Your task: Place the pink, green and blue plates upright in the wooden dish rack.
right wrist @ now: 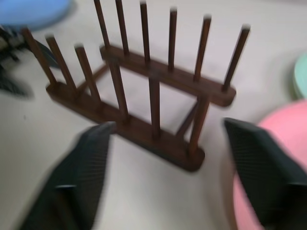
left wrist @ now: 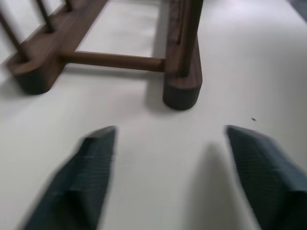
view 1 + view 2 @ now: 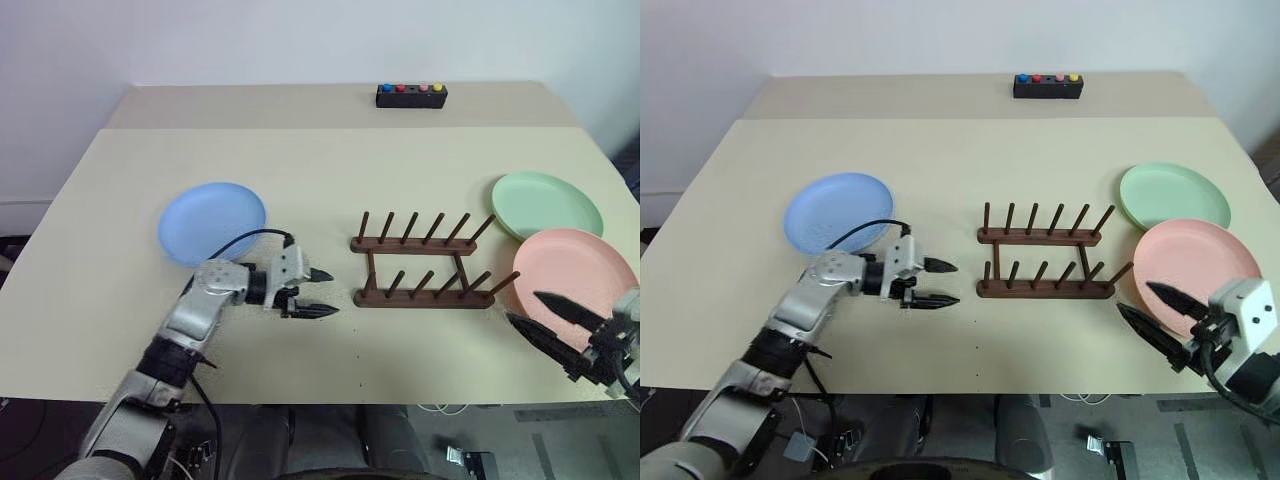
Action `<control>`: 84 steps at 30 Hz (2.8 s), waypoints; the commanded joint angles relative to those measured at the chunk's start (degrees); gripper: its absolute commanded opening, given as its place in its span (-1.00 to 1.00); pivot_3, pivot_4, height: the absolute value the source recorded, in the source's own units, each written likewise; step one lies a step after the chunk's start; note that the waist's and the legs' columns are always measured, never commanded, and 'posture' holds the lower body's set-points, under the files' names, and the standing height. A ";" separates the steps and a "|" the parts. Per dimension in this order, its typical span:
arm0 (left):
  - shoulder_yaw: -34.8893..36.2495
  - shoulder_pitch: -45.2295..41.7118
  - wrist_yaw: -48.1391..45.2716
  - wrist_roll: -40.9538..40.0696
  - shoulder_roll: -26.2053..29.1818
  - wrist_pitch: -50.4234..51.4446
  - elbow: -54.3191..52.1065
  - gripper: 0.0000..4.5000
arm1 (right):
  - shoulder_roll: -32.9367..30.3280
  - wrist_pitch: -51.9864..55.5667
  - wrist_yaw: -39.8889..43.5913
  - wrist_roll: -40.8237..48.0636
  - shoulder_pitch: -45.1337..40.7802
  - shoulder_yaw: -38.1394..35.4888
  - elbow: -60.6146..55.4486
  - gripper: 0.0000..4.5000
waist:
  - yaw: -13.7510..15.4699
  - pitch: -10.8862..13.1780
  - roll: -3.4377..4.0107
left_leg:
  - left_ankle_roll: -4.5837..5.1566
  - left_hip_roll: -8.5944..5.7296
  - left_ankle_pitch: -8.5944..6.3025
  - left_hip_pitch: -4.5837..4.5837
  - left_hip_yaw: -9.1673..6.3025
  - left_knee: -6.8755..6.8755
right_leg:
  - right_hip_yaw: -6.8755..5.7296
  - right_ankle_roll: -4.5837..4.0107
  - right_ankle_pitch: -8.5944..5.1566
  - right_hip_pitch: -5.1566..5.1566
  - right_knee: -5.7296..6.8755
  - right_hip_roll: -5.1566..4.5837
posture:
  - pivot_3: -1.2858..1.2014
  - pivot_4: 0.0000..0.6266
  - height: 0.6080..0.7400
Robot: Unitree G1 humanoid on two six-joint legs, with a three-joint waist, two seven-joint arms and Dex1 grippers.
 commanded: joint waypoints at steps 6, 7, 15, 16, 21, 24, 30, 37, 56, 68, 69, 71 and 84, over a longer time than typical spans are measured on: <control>-4.52 4.01 1.67 -0.07 0.97 5.65 -11.01 -0.99 | -1.56 1.42 -4.99 -9.59 -0.11 6.74 -2.22 -1.00 | 0.28 0.01 -0.01 | 0.00 0.00 0.00 -0.01 0.02 0.13 | 0.00 -0.17 -0.09 0.07 -0.02 -0.02 | 0.03 -0.52 1.00; -5.30 3.74 2.67 0.43 0.19 6.40 -11.02 -0.99 | -1.81 1.72 -5.65 -10.81 -0.44 7.83 -2.15 -1.00 | 0.31 0.01 -0.01 | 0.00 0.00 0.00 -0.01 0.02 0.13 | 0.00 -0.17 -0.09 0.09 -0.04 -0.02 | 0.03 -0.52 1.00; -8.88 1.93 5.32 2.30 -2.14 8.72 -9.86 -0.99 | -1.57 3.62 -10.31 -17.25 -4.28 15.83 -0.14 -1.00 | 0.01 0.01 -0.01 | 0.00 0.01 0.00 -0.03 0.03 0.04 | -0.02 -0.02 0.00 0.00 -0.05 0.00 | 0.03 -0.52 1.00; -9.45 1.26 5.51 3.10 -2.32 8.07 -8.82 -0.99 | -1.29 3.39 -10.96 -17.86 -5.59 16.42 1.04 -1.00 | 0.02 0.01 -0.01 | 0.00 0.01 0.00 -0.03 0.05 0.05 | -0.01 -0.02 0.00 0.02 -0.06 0.00 | 0.03 -0.52 1.00; -11.18 -0.72 5.54 4.92 -3.26 6.40 -5.21 -0.99 | -1.24 1.27 -11.23 -20.46 -9.02 18.48 6.05 -1.00 | 0.17 0.01 -0.01 | 0.00 0.00 0.00 -0.01 0.03 0.10 | -0.02 -0.02 0.00 0.08 -0.07 0.00 | 0.03 -0.52 1.00; -11.04 -1.11 6.38 5.53 -4.08 5.62 -4.00 -0.99 | -1.19 0.51 -11.05 -20.75 -10.67 18.83 8.11 -1.00 | 0.10 0.00 -0.03 | 0.00 0.00 0.00 -0.01 0.03 0.08 | -0.02 0.00 0.01 0.08 -0.07 -0.01 | 0.03 -0.52 1.00; -9.98 -2.26 9.94 6.97 -6.80 3.38 -0.53 -0.99 | -1.30 -1.74 -10.68 -21.83 -14.17 20.81 12.22 -1.00 | 0.09 -0.01 -0.05 | 0.00 0.00 0.00 0.04 0.03 0.17 | -0.02 -0.01 0.02 0.16 -0.06 0.00 | 0.03 -0.52 1.00; -9.59 -3.43 11.70 8.14 -7.88 0.75 2.56 -0.99 | -1.27 -2.86 -10.49 -22.39 -17.23 22.25 14.28 -1.00 | -0.05 -0.02 -0.05 | 0.00 0.00 0.01 0.07 0.03 0.16 | -0.02 0.00 0.03 0.15 -0.04 0.00 | 0.03 -0.52 1.00; -7.58 -10.73 16.33 11.14 -11.30 -8.09 17.82 -0.99 | -1.69 -4.86 -10.80 -26.38 -31.72 27.70 23.76 -1.00 | -0.10 -0.02 -0.05 | 0.00 -0.02 0.01 0.08 0.03 0.16 | -0.01 0.01 0.05 0.12 0.04 0.01 | 0.03 -0.52 1.00; -6.05 -14.29 18.67 12.41 -13.41 -12.50 26.61 -0.99 | -1.54 -8.36 -10.24 -28.75 -39.71 30.70 32.38 -1.00 | -0.18 -0.02 -0.05 | 0.00 -0.04 0.02 0.10 0.02 0.17 | -0.01 0.02 0.05 0.12 0.08 0.01 | 0.03 -0.52 1.00; -5.96 -14.52 18.92 12.54 -13.52 -12.73 27.20 -0.99 | -1.55 -8.70 -10.17 -28.82 -40.05 30.81 32.93 -1.00 | -0.17 -0.03 -0.04 | 0.00 -0.04 0.01 0.10 0.02 0.17 | -0.02 0.02 0.05 0.12 0.08 0.01 | 0.03 -0.52 1.00; -5.84 -14.80 19.27 12.76 -13.66 -13.29 28.01 -0.99 | -1.57 -9.32 -10.05 -28.98 -40.43 30.93 33.63 -1.00 | -0.18 -0.03 -0.04 | 0.00 -0.04 0.02 0.10 0.02 0.17 | -0.01 0.02 0.05 0.12 0.08 0.01 | 0.03 -0.52 1.00; -5.39 -15.92 20.80 13.62 -14.43 -15.23 31.37 -0.99 | -1.05 -12.16 -9.65 -29.58 -40.97 31.34 36.25 -1.00 | -0.18 -0.03 -0.04 | 0.00 -0.04 0.02 0.11 0.01 0.18 | -0.02 0.02 0.05 0.13 0.10 0.01 | 0.03 -0.52 1.00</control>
